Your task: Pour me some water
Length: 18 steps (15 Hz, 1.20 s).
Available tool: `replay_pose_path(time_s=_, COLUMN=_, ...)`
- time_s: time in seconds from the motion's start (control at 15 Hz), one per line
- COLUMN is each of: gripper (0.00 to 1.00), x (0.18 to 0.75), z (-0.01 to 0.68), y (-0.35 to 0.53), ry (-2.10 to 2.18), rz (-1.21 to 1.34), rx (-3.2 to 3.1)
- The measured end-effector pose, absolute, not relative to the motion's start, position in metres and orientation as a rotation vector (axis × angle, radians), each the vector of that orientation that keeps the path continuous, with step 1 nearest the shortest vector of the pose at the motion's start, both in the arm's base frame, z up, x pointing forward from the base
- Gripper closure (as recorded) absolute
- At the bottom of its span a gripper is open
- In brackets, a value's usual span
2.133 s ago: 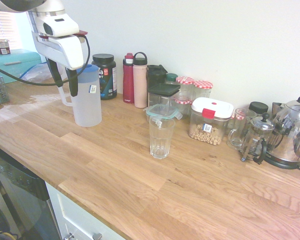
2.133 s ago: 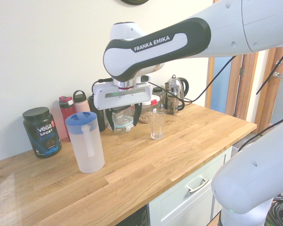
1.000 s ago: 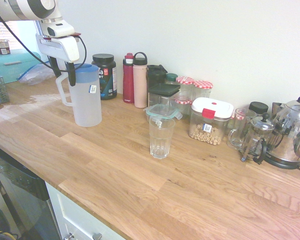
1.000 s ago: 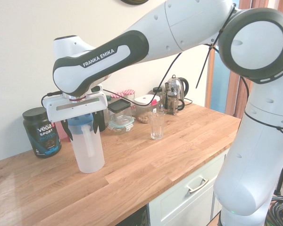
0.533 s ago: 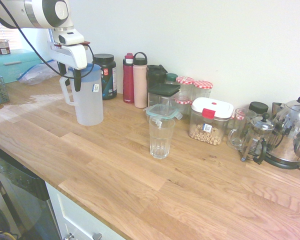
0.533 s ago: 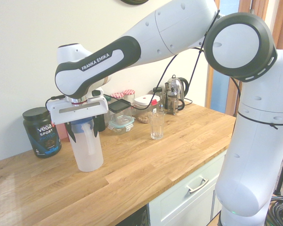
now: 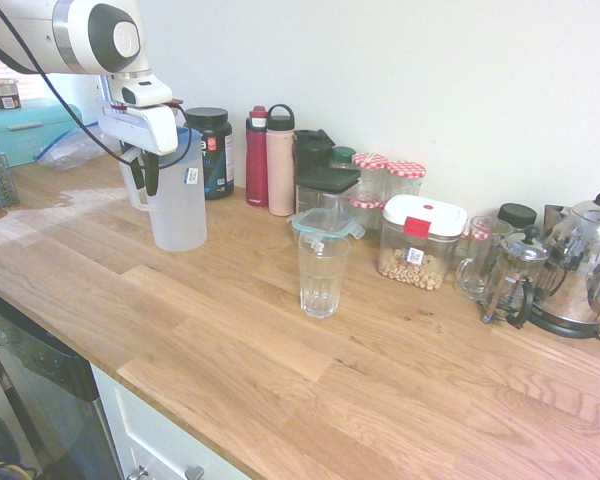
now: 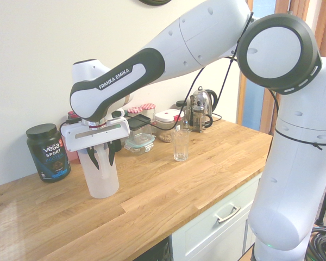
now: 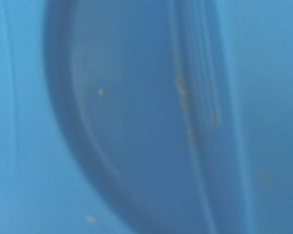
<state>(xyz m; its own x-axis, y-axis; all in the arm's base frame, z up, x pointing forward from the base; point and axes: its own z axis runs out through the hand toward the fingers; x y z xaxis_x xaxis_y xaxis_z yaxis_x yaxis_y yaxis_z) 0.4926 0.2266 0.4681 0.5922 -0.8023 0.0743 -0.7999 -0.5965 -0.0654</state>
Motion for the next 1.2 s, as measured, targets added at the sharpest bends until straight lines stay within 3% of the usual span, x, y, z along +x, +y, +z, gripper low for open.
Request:
replay_pose_path(time_s=0.8, gripper=1.00, x=0.487, z=0.477, y=0.231, ry=1.271, rz=-0.187, rx=-2.845)
replay_pose_path(time_s=1.2, gripper=1.00, x=0.458, z=0.538, y=0.193, ry=0.994, rz=-0.180, rx=-2.889)
